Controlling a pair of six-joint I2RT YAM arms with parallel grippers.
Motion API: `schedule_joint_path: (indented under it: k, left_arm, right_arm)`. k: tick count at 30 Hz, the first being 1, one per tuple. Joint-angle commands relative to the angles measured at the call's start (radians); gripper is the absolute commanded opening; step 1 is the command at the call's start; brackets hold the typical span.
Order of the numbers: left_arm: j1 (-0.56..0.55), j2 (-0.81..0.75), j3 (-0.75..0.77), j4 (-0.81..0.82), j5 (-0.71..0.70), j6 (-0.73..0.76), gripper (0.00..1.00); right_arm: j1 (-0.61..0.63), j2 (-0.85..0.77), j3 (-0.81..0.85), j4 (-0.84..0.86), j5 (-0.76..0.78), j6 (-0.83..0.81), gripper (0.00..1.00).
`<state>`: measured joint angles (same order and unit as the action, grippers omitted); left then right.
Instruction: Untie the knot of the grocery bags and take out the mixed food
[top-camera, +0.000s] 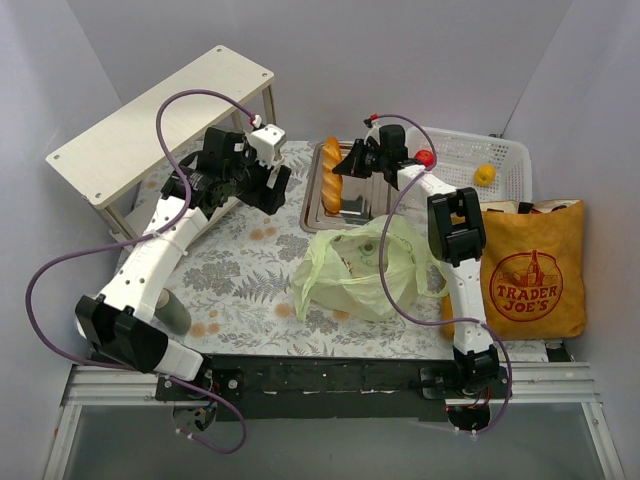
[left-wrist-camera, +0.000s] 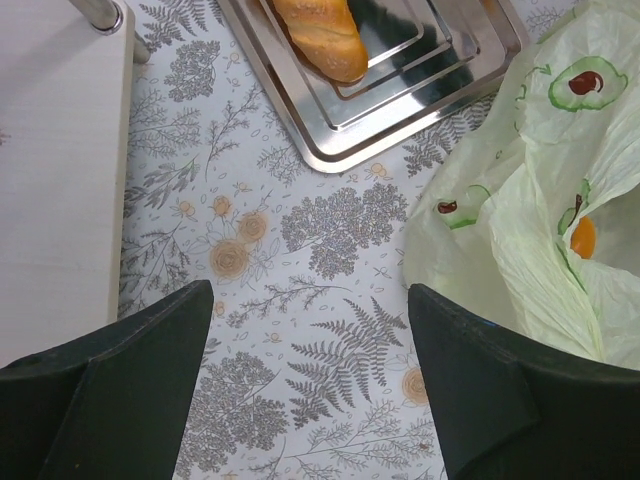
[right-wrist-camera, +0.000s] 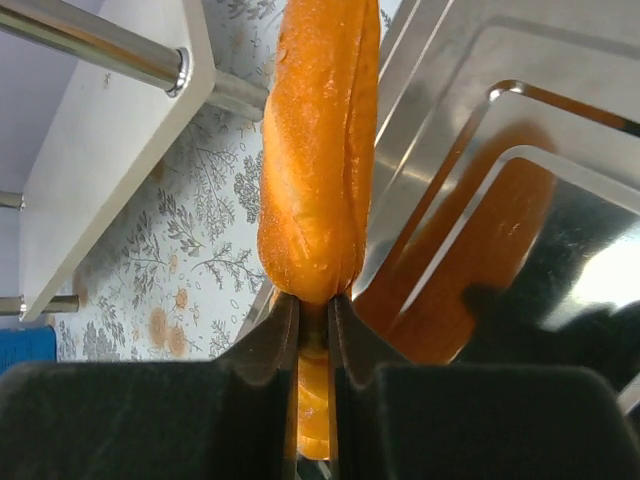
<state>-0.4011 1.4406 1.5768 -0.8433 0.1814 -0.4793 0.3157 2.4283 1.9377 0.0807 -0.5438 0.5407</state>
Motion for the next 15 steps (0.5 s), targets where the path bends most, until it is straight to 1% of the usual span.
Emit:
schedule_joint_path:
  k: [1,2,3,4,5,6,7,9,12,13,15]
  left_arm:
    - [0.005,-0.013,0.002,-0.014,0.009,0.007,0.79]
    - [0.007,-0.013,0.002,-0.016,0.007,0.007,0.79]
    - [0.007,-0.014,0.002,-0.014,0.007,0.01,0.79]
    - [0.007,-0.013,0.003,-0.013,0.006,0.011,0.79]
    - [0.005,-0.013,0.006,-0.011,0.009,0.013,0.79]
    - [0.007,-0.011,0.008,-0.008,0.012,0.013,0.79]
    - [0.007,-0.008,0.014,-0.008,0.021,0.016,0.79]
    - [0.007,0.0,0.029,-0.002,0.058,0.018,0.79]
    - [0.007,0.018,0.052,0.007,0.087,0.018,0.79]
    - [0.007,0.021,0.06,0.009,0.104,0.018,0.79]
    - [0.007,0.033,0.084,0.006,0.131,0.021,0.79]
  right_arm:
    - [0.008,0.002,0.037,0.021,0.03,0.022,0.31]
    - [0.006,-0.001,0.033,0.008,0.05,0.022,0.42]
    - [0.003,-0.009,0.035,-0.002,0.07,0.016,0.51]
    - [0.003,-0.015,0.035,-0.007,0.096,0.002,0.63]
    - [0.002,-0.024,0.032,0.004,0.091,-0.065,0.69]
    - [0.0,-0.047,0.032,0.005,0.09,-0.088,0.75]
    - [-0.001,-0.06,0.033,0.001,0.119,-0.097,0.86]
    - [-0.003,-0.09,0.052,-0.021,0.143,-0.093,0.91]
    - [-0.003,-0.133,0.063,-0.042,0.137,-0.12,0.94]
    - [-0.003,-0.15,0.055,-0.047,0.143,-0.128,0.98]
    - [-0.004,-0.225,0.037,-0.061,0.15,-0.159,0.98]
